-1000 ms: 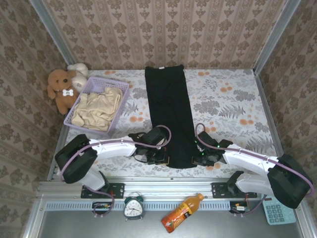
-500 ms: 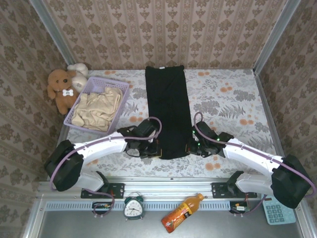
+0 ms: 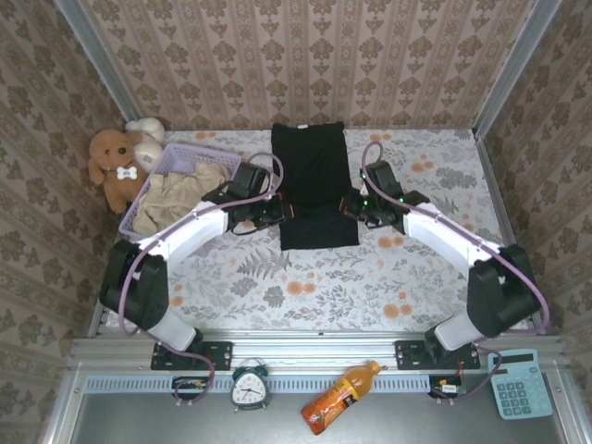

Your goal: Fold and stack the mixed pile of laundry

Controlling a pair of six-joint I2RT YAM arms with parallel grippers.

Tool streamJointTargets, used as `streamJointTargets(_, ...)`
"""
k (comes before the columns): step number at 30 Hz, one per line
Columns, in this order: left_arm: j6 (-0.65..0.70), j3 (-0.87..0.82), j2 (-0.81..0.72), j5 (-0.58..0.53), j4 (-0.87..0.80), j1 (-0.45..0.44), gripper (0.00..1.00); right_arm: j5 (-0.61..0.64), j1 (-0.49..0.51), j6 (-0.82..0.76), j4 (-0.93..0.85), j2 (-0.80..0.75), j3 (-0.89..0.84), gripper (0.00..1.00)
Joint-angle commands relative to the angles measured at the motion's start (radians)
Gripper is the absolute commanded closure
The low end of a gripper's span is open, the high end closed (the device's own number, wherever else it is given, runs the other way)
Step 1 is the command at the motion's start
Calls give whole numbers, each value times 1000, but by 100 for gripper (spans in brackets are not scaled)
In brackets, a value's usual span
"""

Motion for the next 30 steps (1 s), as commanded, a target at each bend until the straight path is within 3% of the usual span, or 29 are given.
streamJointTargets(1, 53, 84, 99, 16, 74, 54, 96, -32, -46, -37, 62, 116, 91, 100)
streamJointTargets(5, 75, 226, 246, 53, 80, 112, 95, -79, -77, -29, 107, 284, 236, 100)
streamJointTargets(7, 96, 299, 314, 54, 66, 131, 84, -66, -83, -32, 110, 361, 309, 100)
streamJointTargets(9, 110, 381, 390, 74, 58, 154, 78, -64, -99, -21, 149, 438, 377, 95)
streamJointTargets(10, 104, 412, 419, 67, 54, 165, 70, -70, -106, -14, 185, 470, 405, 90)
streamJointTargets(11, 95, 454, 452, 73, 52, 181, 47, -81, -115, -11, 173, 510, 466, 68)
streamJointTargets(12, 84, 496, 482, 89, 36, 196, 4, -108, -125, -12, 136, 546, 534, 40)
streamJointTargets(13, 75, 520, 498, 97, 24, 211, 0, -133, -134, -14, 132, 556, 567, 26)
streamJointTargets(15, 63, 514, 481, 93, 50, 230, 0, -118, -136, -25, 194, 512, 537, 9)
streamJointTargets(16, 74, 500, 456, 70, 63, 230, 0, -104, -136, -36, 203, 485, 518, 7)
streamJointTargets(19, 150, 461, 378, 1, 50, 214, 0, -105, -136, -82, 168, 420, 464, 14)
streamJointTargets(23, 139, 343, 304, 61, 130, 190, 0, -143, -133, -105, 153, 334, 327, 25)
streamJointTargets(24, 125, 296, 286, 87, 170, 178, 7, -152, -131, -109, 140, 314, 292, 32)
streamJointTargets(25, 109, 253, 270, 107, 207, 165, 21, -162, -128, -112, 129, 291, 254, 43)
streamJointTargets(29, 49, 124, 228, 143, 351, 92, 100, -195, -90, -114, 136, 214, 115, 80)
streamJointTargets(30, 37, 99, 229, 144, 382, 59, 100, -194, -76, -114, 136, 202, 86, 93)
